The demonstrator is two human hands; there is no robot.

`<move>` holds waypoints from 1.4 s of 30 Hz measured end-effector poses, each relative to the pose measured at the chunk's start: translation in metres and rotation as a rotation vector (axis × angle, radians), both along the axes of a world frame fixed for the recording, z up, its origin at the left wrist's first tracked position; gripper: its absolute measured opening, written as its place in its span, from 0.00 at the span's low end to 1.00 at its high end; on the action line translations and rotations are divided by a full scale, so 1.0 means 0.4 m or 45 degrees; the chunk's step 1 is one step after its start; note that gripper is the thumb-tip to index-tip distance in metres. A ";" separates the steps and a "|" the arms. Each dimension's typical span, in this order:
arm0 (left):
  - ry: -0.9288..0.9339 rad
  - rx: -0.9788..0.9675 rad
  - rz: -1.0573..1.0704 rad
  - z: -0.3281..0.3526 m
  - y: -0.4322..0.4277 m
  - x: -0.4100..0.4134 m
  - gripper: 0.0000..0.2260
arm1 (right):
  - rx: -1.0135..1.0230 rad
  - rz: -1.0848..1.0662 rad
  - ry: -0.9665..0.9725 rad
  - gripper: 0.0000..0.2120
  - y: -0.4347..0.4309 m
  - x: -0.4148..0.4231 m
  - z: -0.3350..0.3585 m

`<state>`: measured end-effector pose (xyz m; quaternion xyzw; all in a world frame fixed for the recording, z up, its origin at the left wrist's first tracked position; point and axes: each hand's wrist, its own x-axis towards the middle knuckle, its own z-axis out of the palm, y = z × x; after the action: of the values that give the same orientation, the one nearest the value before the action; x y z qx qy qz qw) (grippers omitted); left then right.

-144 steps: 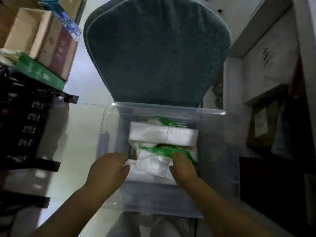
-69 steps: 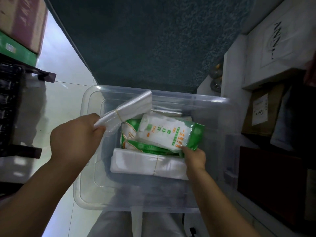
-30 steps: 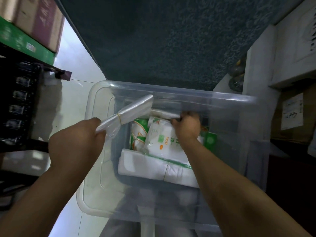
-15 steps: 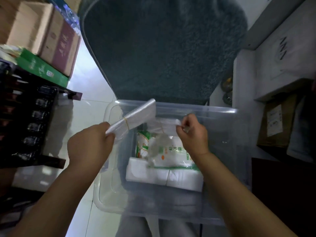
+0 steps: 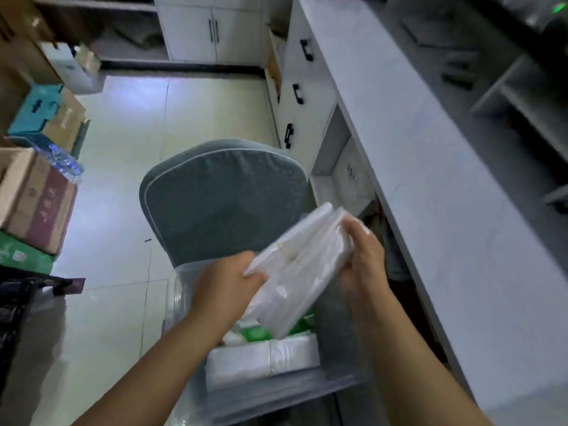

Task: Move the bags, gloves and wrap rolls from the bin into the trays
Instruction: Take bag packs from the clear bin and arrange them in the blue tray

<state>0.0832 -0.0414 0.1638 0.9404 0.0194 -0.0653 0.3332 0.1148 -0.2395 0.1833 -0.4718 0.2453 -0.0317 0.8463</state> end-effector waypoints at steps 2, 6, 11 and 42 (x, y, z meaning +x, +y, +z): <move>0.006 -0.154 -0.110 0.032 -0.025 -0.019 0.11 | 0.299 -0.079 0.054 0.05 -0.014 -0.042 0.030; 0.126 -0.336 -0.355 0.073 -0.052 -0.046 0.11 | 0.669 -0.137 0.084 0.11 -0.046 -0.136 0.090; 0.217 -0.424 -0.611 0.112 -0.094 -0.059 0.11 | 0.632 -0.315 0.021 0.14 -0.111 -0.244 0.151; 0.536 -0.153 -2.120 0.357 -1.195 -1.018 0.20 | 0.265 -2.008 0.026 0.16 -0.862 -1.535 0.328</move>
<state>-0.3239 -0.5193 0.3065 0.5974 -0.6189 -0.4623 0.2155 -0.4993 -0.5842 0.3145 -0.0780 0.5165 -0.5940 0.6118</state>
